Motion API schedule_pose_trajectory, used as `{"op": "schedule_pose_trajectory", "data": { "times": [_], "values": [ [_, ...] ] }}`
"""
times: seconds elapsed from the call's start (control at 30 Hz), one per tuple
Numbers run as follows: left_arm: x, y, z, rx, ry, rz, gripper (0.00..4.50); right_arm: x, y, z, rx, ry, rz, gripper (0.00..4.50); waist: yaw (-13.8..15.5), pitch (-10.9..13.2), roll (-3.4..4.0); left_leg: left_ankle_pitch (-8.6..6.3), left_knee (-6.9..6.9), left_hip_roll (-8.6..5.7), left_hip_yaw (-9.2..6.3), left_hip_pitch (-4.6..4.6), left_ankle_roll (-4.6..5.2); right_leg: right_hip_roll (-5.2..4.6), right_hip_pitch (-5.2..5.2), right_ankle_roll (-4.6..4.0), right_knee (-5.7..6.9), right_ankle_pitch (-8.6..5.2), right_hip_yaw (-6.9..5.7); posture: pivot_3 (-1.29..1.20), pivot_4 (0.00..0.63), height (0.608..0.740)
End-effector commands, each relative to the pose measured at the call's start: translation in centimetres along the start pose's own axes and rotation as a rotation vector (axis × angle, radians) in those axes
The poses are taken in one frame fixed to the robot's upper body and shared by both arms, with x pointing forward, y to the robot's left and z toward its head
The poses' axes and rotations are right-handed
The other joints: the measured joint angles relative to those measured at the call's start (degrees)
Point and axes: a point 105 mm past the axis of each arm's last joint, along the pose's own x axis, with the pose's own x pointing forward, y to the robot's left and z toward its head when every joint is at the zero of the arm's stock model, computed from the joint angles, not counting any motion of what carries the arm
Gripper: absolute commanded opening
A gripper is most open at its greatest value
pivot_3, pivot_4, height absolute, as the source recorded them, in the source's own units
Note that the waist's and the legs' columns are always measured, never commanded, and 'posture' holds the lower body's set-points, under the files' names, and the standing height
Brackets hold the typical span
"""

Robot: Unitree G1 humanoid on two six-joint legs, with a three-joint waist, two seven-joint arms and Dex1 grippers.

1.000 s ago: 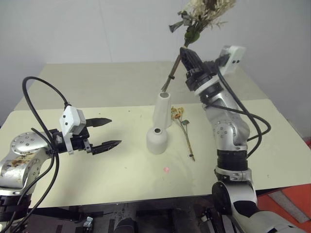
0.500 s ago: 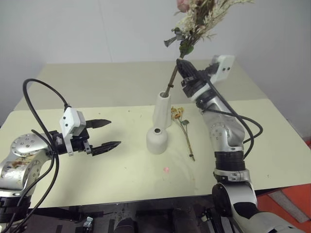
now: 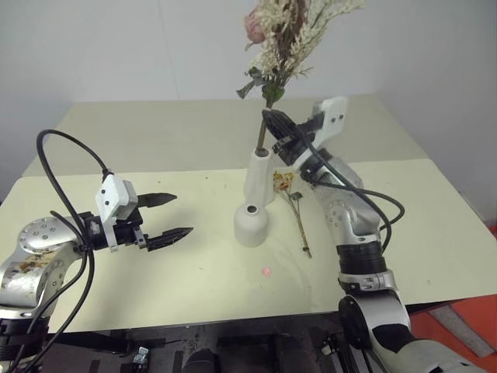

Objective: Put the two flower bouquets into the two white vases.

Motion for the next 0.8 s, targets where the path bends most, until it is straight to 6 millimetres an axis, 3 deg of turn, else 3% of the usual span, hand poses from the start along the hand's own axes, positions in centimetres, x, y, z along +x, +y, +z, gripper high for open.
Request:
{"op": "schedule_pose_trajectory", "data": {
  "times": [0.03,0.37,0.77,0.8],
  "values": [
    [-0.5,0.0,1.4,0.050,-0.045,0.016,4.50,0.1,0.2,1.0,-0.035,-0.048,0.016,0.17,0.0,0.0,0.00,0.00,0.00,0.00,0.00,0.00,0.00,0.00,0.00,0.00,0.00,0.00,0.00,0.00,0.150,0.740],
    [-0.5,0.1,1.5,0.055,-0.047,0.019,4.50,0.2,-0.3,0.1,-0.055,-0.016,0.000,0.17,0.0,0.0,0.00,0.00,0.00,0.00,0.00,0.03,0.00,0.00,0.01,0.00,0.00,0.00,0.00,0.00,0.150,0.740],
    [-0.1,0.1,1.6,0.057,-0.051,0.004,4.50,-0.7,0.7,-0.5,-0.075,-0.002,0.043,4.36,0.0,0.0,-0.01,0.00,0.00,0.00,0.00,0.02,0.00,0.00,0.02,0.00,0.00,0.00,0.00,0.00,0.150,0.740],
    [0.0,0.1,1.6,0.057,-0.051,0.002,4.50,-0.7,0.7,-0.6,-0.076,-0.002,0.039,4.44,0.0,0.0,-0.01,0.00,0.00,0.00,0.00,0.02,0.00,0.00,0.02,0.00,0.00,0.00,0.00,0.00,0.150,0.740]
  ]
}}
